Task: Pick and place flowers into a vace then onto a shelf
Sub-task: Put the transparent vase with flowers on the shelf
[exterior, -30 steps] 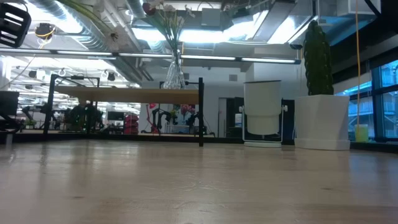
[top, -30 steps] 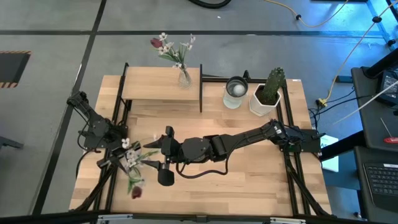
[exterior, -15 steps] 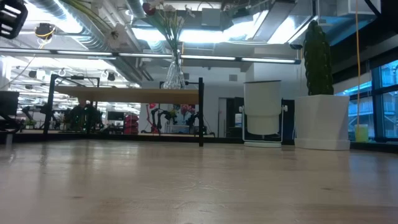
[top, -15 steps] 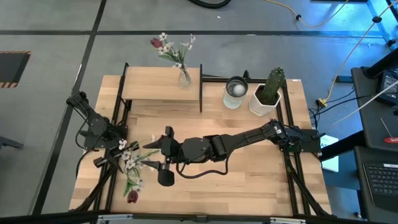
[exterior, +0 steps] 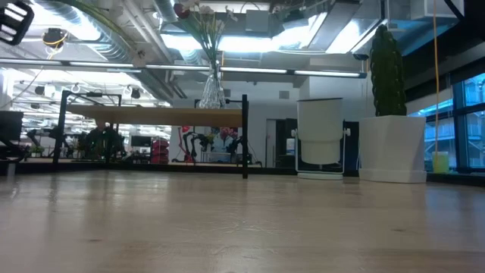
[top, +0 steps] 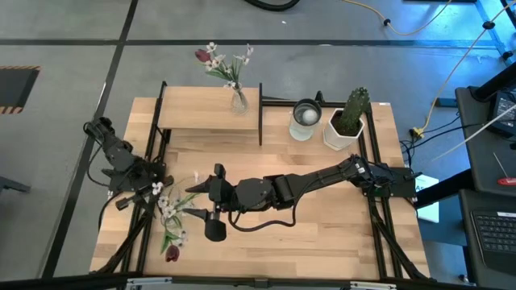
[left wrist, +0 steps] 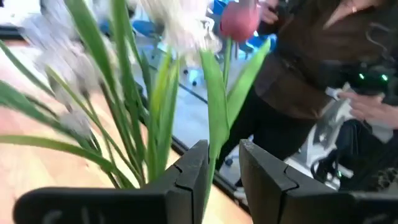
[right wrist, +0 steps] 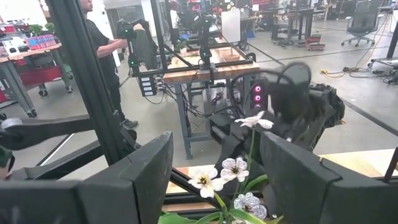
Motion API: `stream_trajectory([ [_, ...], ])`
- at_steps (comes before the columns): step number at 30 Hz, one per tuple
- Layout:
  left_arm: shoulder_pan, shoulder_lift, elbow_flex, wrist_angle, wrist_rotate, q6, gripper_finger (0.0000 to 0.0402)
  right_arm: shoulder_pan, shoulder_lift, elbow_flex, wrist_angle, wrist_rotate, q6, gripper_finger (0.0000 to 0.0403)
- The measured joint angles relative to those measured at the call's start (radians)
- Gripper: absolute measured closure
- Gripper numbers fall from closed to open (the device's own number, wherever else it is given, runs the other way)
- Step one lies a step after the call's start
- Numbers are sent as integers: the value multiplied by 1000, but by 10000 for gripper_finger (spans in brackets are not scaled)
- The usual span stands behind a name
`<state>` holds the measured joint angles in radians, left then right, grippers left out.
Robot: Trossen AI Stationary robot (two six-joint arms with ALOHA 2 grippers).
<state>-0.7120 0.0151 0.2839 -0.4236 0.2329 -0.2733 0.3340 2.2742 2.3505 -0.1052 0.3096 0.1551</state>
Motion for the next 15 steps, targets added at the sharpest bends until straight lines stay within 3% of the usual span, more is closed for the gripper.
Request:
stream_trajectory([
  [8, 0, 1, 71, -88, -56, -118, 316, 0, 0, 0, -38, 0, -2, 160],
  [15, 0, 0, 78, -151, -120, -378, 322, 0, 0, 0, -130, 0, 6, 160],
])
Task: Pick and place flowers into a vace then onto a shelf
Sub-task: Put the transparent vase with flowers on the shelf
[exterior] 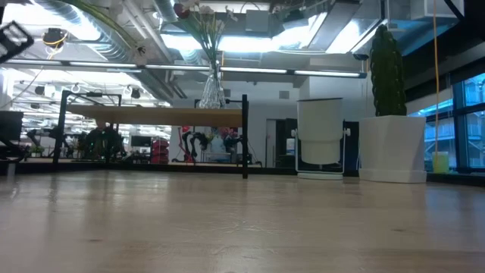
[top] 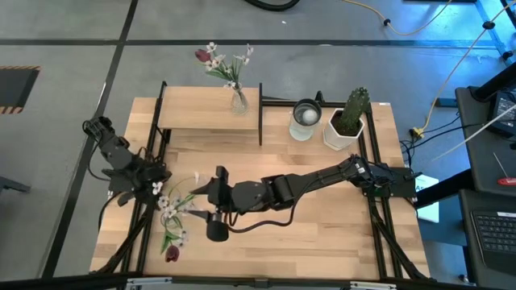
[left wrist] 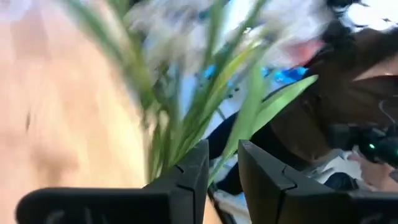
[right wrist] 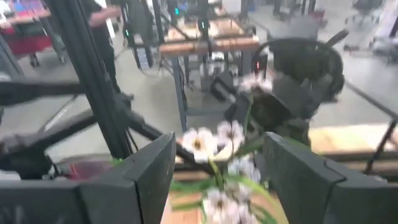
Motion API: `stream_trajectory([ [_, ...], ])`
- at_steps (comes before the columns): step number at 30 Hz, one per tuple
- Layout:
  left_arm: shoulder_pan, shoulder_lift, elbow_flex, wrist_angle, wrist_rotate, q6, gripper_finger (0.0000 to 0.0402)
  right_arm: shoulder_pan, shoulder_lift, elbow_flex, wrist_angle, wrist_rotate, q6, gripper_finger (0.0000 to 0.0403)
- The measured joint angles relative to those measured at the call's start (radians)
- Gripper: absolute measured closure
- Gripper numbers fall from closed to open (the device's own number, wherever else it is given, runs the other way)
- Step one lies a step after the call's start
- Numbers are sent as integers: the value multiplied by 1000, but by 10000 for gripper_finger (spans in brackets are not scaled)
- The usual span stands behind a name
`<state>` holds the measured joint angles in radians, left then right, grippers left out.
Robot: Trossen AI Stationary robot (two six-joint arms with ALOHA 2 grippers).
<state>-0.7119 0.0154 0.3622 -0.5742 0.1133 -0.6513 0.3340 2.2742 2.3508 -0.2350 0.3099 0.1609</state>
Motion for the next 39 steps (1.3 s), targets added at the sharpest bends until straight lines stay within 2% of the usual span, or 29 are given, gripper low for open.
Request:
stream_trajectory([
  [5, 0, 0, 3, -66, 37, -89, 350, 2, -1, 4, -85, 2, 17, 160],
  [9, 0, 0, 54, -100, 54, -120, 369, 7, -20, 7, -135, 2, 21, 160],
  [15, 0, 50, 189, -362, 53, -174, 396, 27, -43, 5, -234, 10, 29, 160],
  [19, 0, 147, 295, -534, 50, -225, 398, 36, -57, 5, -325, 26, 114, 160],
  [24, 0, 268, 415, -728, 76, -266, 398, 43, -59, 4, -527, 30, 289, 160],
  [29, 0, 359, 486, -906, 119, -353, 398, 61, -58, 0, -681, 29, 414, 160],
  [34, 0, 410, 484, -906, 147, -386, 398, 86, -58, 0, -813, 36, 491, 160],
  [39, 0, 470, 479, -833, 160, -394, 398, 111, -58, 0, -923, 107, 487, 160],
])
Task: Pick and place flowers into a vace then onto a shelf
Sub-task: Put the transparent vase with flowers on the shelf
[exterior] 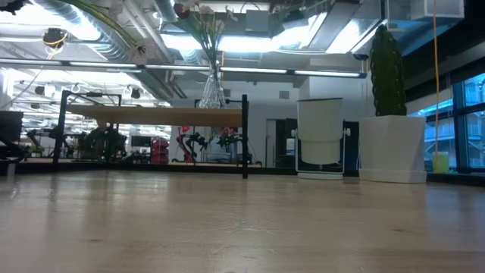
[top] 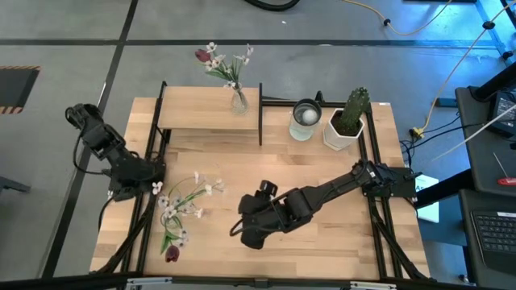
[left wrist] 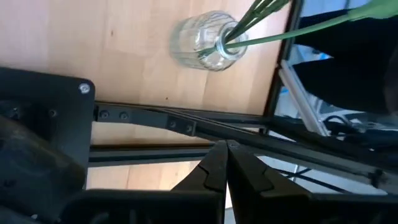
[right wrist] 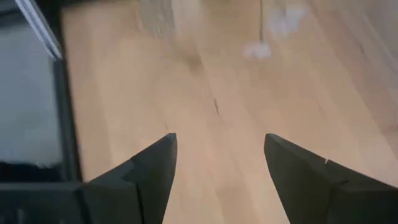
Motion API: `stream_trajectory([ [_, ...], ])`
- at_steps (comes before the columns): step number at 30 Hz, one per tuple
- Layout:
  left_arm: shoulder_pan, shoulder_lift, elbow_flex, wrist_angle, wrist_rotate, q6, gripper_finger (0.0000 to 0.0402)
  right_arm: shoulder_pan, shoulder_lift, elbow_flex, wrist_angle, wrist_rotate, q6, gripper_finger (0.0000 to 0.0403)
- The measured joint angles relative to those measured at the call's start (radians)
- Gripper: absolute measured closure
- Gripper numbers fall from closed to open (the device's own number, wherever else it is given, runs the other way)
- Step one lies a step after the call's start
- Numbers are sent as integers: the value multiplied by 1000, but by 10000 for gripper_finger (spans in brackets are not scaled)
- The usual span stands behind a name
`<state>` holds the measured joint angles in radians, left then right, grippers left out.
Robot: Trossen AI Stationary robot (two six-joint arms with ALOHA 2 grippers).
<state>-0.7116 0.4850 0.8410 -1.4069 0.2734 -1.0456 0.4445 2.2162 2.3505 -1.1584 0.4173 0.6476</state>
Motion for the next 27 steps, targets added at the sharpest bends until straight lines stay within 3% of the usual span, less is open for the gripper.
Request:
stream_trajectory([
  [9, 0, 216, 0, 2, 1, -2, 398, -1, 0, 0, -110, -33, -100, 183],
  [13, 0, 304, 0, 85, -3, -50, 398, 0, 0, 0, -210, -36, -127, 206],
  [17, -18, 371, 0, 133, -32, -89, 398, 9, -6, -1, -334, 22, -75, 227],
  [27, -158, 454, 0, 196, -134, -292, 398, 45, -26, -1, -294, 46, -108, 264],
])
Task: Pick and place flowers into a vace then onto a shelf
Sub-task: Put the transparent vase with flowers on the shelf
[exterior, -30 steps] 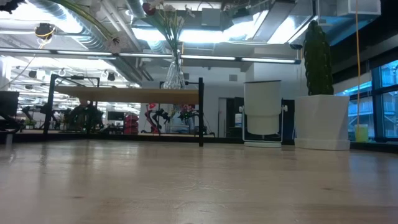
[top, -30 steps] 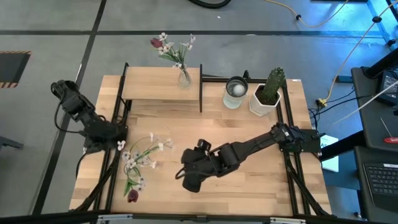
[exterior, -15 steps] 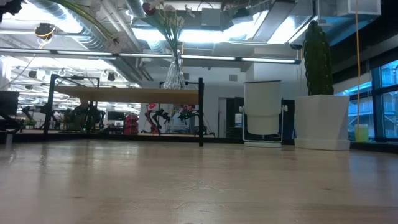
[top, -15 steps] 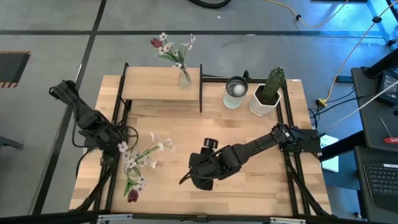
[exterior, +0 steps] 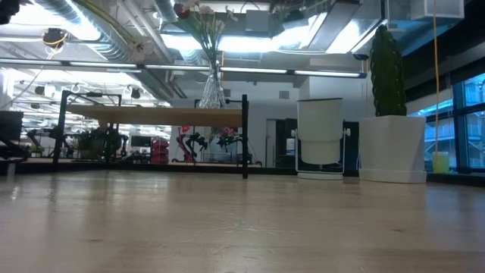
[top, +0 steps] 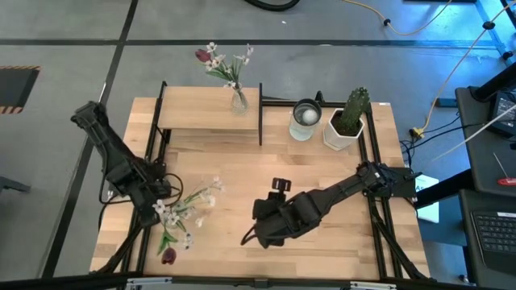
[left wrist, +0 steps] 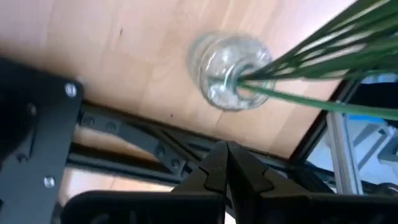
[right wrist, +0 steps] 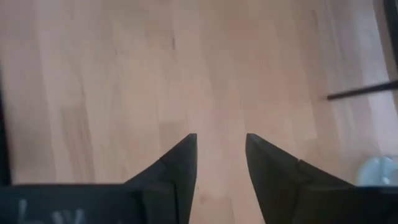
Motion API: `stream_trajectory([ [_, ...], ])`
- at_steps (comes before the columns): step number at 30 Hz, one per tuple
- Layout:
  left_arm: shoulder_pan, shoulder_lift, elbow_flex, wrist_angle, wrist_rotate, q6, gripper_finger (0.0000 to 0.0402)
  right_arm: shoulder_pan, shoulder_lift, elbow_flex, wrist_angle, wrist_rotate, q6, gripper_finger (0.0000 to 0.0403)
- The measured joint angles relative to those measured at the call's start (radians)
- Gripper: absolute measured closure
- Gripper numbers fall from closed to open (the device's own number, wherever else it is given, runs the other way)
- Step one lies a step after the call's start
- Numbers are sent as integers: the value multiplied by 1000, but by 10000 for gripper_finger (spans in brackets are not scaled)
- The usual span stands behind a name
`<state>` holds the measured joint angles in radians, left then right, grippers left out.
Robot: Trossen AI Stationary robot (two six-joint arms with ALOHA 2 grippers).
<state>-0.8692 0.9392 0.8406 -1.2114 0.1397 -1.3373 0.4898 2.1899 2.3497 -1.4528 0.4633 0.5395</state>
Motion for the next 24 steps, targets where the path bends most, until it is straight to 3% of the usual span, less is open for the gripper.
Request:
stream_trajectory([
  [10, -130, 121, 0, 41, 0, -326, 398, -2, 0, 0, 223, 7, -111, 273],
  [17, -183, 171, 0, 50, -3, -604, 398, -2, 0, 0, 247, 6, -157, 273],
  [24, -201, 210, -1, 53, -114, -770, 398, -2, 0, 0, 247, 6, -184, 273],
])
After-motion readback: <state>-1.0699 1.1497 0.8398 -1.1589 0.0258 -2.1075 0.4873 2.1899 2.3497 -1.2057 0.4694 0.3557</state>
